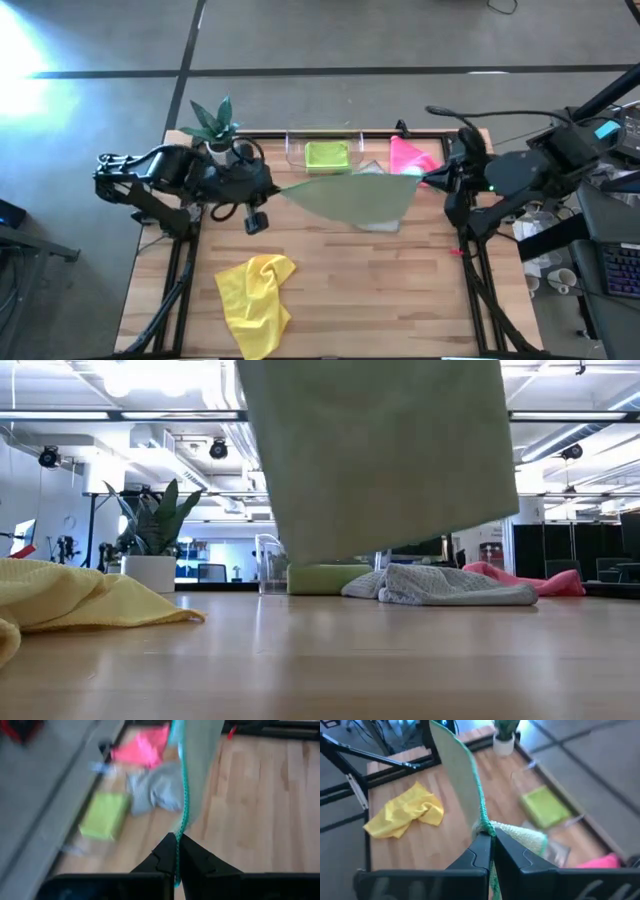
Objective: Fold microfiber towels
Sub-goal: Fold the light green microfiber cloth
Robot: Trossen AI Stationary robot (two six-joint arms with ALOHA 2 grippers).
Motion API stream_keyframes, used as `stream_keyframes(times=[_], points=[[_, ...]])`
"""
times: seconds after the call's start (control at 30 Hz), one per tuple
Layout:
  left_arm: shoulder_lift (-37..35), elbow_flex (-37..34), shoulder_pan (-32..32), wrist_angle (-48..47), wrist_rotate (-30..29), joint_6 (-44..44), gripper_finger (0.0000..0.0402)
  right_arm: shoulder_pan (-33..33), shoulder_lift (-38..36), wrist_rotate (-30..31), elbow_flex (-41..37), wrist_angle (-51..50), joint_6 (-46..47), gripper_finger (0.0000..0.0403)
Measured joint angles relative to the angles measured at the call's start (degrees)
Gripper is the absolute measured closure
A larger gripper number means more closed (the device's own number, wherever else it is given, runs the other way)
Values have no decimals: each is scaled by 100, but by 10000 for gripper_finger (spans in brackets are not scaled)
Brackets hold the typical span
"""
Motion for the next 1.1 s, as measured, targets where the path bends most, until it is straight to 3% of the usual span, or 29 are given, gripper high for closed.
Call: stream_keyframes(times=[0.17, 0.33, 0.47, 0.6, 0.83, 1.1], points=[[290, -212, -375, -538, 846, -1062, 402, 340, 72, -514, -947, 1, 866, 394], [841, -570, -854, 40, 1059, -1510, 402, 1056, 276, -995, -2286, -2, 2165, 394], [1376, -589, -1142, 282, 1583, -1789, 402, 1728, 556, -1698, -3176, 67, 3122, 394], [1821, -592, -1418, 397, 2080, -2133, 402, 2249, 911, -2147, -3842, 775, 3733, 394], [2426, -594, -1883, 963, 2877, -2550, 402, 2842, 1544, -2370, -4298, 2781, 3831, 394], [2741, -621, -1960, 1021, 2737, -2545, 402, 2945, 2076, -2206, -4083, 2595, 3686, 394]])
